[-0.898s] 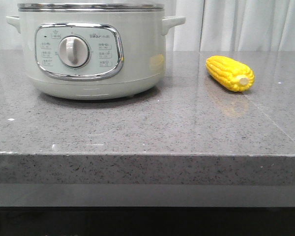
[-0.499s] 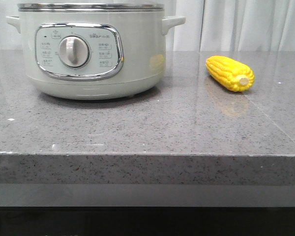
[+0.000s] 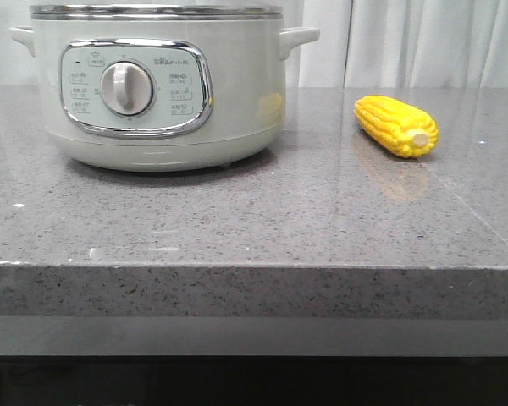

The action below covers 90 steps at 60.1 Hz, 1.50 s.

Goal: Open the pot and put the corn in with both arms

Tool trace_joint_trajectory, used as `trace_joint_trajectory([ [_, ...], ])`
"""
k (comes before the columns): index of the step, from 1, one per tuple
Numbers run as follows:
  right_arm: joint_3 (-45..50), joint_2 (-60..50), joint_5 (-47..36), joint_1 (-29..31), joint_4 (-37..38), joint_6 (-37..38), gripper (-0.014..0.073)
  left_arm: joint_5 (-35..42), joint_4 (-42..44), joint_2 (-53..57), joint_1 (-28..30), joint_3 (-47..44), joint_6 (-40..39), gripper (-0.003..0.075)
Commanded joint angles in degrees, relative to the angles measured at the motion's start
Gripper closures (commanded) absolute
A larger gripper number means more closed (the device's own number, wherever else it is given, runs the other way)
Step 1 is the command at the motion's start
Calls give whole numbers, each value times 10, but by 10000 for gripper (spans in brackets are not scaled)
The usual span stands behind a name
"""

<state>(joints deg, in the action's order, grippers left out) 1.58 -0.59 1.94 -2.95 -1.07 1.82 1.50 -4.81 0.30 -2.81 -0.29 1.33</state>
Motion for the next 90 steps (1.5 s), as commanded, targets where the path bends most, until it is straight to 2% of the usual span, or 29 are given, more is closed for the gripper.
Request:
trace_joint_trajectory([
  [1, -41, -12, -43, 4, -2, 0, 662, 57, -5, 8, 1, 33, -1, 741],
  [15, -189, 25, 65, 4, 11, 0, 662, -44, -5, -53, 1, 187, -1, 741],
  [29, -341, 145, 145, 4, 11, 0, 662, -190, -5, -186, 1, 355, -1, 741],
  [37, -407, 211, 203, 4, 11, 0, 662, -247, -5, -255, 1, 423, -1, 741],
  [51, -420, 289, 224, 4, 11, 0, 662, -256, -12, -321, 1, 436, -1, 741],
  [69, -420, 332, 233, 4, 11, 0, 652, -255, -14, -368, 1, 436, -1, 736],
  [73, -420, 336, 233, 4, 11, 0, 593, -255, -14, -373, 1, 436, -1, 678],
  [76, -420, 337, 233, 4, 11, 0, 506, -254, -14, -374, 1, 436, -1, 592],
  [85, -420, 337, 233, 4, 11, 0, 106, -247, -14, -375, 1, 436, -1, 218],
  [87, -420, 337, 233, 4, 11, 0, 34, -246, -14, -375, 1, 436, -1, 167],
  [90, -420, 337, 233, 4, 11, 0, -38, -242, -14, -377, 1, 436, -1, 133],
])
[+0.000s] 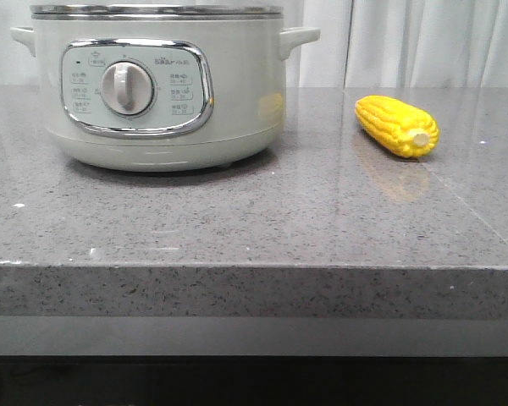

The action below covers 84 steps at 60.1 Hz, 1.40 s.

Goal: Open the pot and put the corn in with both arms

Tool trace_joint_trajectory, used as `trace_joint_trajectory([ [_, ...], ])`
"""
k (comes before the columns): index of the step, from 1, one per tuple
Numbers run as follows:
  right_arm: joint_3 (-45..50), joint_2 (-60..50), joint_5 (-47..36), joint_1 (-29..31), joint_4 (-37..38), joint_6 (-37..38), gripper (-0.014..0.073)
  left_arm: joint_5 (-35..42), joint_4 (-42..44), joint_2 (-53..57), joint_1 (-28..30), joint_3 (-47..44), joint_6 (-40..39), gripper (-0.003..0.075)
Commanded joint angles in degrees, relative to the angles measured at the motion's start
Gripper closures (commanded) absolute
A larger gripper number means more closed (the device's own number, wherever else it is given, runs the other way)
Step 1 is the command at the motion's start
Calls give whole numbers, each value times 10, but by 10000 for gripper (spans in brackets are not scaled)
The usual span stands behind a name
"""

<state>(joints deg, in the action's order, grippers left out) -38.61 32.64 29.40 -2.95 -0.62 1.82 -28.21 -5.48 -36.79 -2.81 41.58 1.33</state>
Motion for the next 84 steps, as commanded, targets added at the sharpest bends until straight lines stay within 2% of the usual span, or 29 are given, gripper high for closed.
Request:
trace_joint_trajectory([
  [1, -18, 4, -41, 4, 6, 0, -52, 57, -7, -7, 1, 17, -1, 130],
  [10, -18, 4, -41, 4, 6, 0, -69, 83, -9, -20, -20, 18, 1, 135],
  [26, -18, 4, -41, 4, 6, 0, -68, 218, -8, -85, -146, 31, 1, 135],
  [40, -18, 4, -39, 4, 6, 0, -68, 274, -8, -207, -221, 113, 1, 135],
  [69, -18, 4, -39, 4, 6, 0, -68, 277, -16, -444, -228, 333, 1, 135],
  [84, -18, 4, -39, 4, 6, 0, -68, 269, -43, -518, -228, 389, 1, 135],
])
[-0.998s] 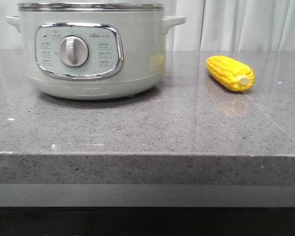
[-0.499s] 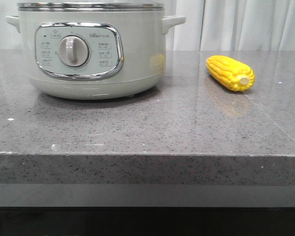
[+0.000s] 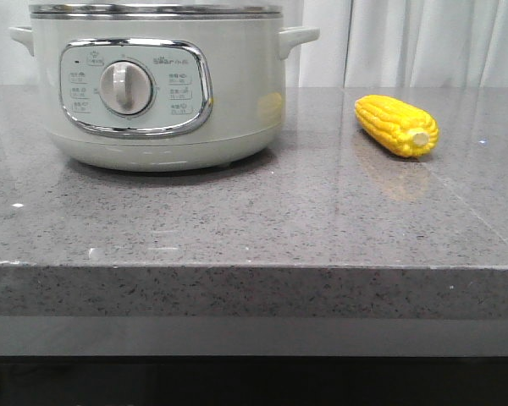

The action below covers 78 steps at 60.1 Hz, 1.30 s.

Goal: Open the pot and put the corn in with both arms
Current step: 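Grasp the glass lid knob with the left gripper, then lift the glass lid off the pot with the left gripper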

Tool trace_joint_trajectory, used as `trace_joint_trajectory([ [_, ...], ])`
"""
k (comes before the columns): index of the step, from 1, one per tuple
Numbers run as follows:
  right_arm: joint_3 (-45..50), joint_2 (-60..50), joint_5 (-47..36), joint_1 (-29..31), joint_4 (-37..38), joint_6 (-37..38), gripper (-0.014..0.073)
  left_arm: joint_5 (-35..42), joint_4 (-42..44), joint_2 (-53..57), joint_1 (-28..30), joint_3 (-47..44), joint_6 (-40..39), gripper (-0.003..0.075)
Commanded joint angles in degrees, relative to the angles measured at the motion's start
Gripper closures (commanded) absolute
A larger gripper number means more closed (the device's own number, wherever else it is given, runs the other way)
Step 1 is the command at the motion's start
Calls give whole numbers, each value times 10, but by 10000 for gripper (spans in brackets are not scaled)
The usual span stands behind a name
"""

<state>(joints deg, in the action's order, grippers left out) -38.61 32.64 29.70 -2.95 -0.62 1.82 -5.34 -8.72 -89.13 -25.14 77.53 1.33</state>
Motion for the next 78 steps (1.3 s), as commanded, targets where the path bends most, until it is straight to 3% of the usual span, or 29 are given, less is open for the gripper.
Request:
trace_joint_trajectory([
  [1, -18, 4, -42, 4, 6, 0, -68, 40, -10, 3, -5, 30, 1, 135],
  [39, -18, 4, -42, 4, 6, 0, -68, 29, -10, -33, -15, 30, 1, 140],
  [60, -18, 4, -42, 4, 6, 0, -68, 19, -10, -33, -15, 30, 1, 489],
  [78, -18, 4, -42, 4, 6, 0, -68, 46, -8, -17, -15, 32, 1, 500],
])
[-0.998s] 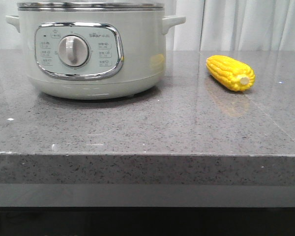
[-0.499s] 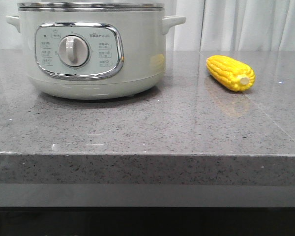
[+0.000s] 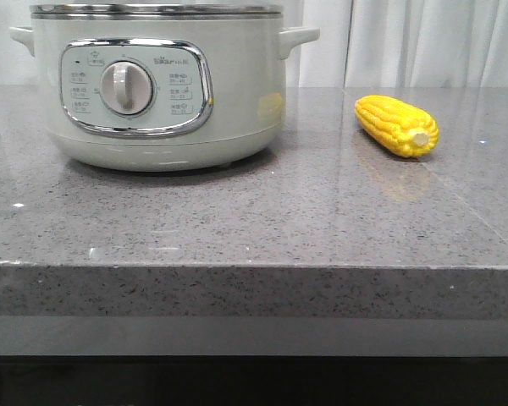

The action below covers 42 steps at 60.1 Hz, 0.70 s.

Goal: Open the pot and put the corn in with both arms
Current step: 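Lift the glass lid off the pot with the left gripper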

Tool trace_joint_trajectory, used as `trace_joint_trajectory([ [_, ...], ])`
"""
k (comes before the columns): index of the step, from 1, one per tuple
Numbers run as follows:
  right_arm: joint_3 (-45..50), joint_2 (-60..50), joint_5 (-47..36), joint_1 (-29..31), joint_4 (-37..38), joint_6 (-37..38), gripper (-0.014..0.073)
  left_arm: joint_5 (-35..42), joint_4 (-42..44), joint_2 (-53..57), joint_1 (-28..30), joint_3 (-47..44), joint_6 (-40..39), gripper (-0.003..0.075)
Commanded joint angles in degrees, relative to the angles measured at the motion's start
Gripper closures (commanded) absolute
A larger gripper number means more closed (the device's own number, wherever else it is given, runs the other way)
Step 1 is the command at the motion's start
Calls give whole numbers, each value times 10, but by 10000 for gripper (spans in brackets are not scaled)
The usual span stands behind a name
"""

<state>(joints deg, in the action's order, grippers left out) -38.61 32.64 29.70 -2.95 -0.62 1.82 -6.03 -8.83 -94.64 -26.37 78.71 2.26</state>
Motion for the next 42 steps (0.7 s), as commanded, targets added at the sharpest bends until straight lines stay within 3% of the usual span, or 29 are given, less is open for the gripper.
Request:
trace_joint_trajectory([
  [1, -18, 4, -42, 4, 6, 0, -68, 53, -7, 41, -3, 21, -9, 500],
  [21, -18, 4, -42, 4, 6, 0, -68, 37, -7, 111, -3, 67, -9, 500],
  [37, -18, 4, -42, 4, 6, 0, -68, -126, 59, 216, 9, 58, -9, 500],
  [42, -18, 4, -41, 4, 6, 0, -68, -139, 61, 254, 24, 28, -9, 500],
])
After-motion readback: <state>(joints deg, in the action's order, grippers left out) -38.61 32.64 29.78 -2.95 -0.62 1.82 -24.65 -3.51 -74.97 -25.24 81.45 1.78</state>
